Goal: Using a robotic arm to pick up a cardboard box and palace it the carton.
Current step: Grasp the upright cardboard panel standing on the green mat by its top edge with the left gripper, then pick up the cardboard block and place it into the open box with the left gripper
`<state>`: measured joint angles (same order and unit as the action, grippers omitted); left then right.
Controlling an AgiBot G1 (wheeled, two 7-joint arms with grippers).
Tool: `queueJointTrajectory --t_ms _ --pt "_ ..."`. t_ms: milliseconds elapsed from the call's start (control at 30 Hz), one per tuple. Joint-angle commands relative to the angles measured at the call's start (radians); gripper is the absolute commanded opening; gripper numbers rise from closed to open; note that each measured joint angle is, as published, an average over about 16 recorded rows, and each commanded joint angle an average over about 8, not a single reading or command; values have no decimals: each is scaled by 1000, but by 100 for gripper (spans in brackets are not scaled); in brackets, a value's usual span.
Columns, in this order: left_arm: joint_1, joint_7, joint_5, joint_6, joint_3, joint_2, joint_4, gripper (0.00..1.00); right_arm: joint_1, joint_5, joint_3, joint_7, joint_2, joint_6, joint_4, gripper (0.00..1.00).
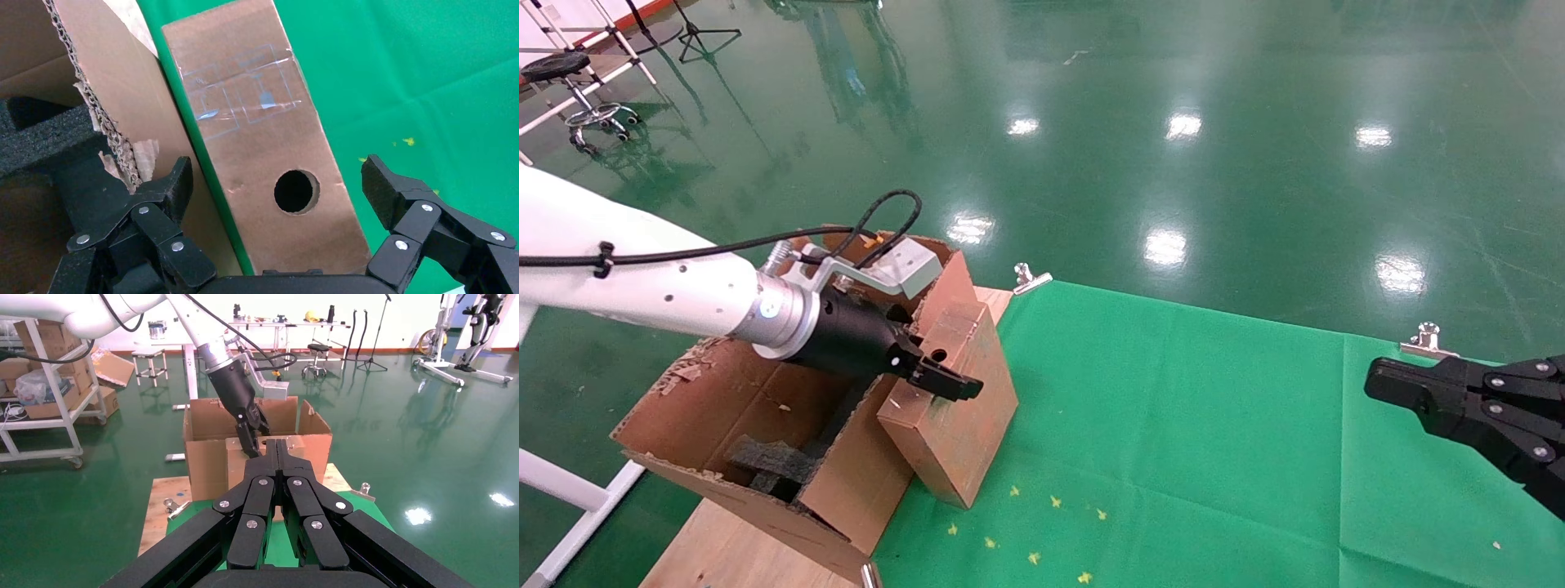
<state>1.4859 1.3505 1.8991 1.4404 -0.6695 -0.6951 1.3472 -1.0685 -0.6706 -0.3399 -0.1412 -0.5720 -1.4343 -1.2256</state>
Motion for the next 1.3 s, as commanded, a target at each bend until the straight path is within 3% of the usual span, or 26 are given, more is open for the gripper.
queueJointTrajectory --t_ms 33,67,200,233,267,1033,1300 --pt "-3 -1 -1 3 -2 0 0 78 0 0 0 0 0 0 0 93" --pt "-4 -2 -1 4 -3 0 0 65 0 0 0 0 0 0 0 100" --pt "-4 -1 -2 4 -2 1 0 16 0 0 0 0 0 0 0 100" --pt "-4 -1 -2 4 -2 1 0 4 0 0 0 0 0 0 0 100" --pt "-4 -1 -2 3 -2 1 0 0 0 0 0 0 0 0 0 100" --pt "3 -3 -4 -3 3 -1 -5 0 0 0 0 0 0 0 0 100" --pt "79 -67 -40 35 25 16 -15 0 0 0 0 0 0 0 0 100"
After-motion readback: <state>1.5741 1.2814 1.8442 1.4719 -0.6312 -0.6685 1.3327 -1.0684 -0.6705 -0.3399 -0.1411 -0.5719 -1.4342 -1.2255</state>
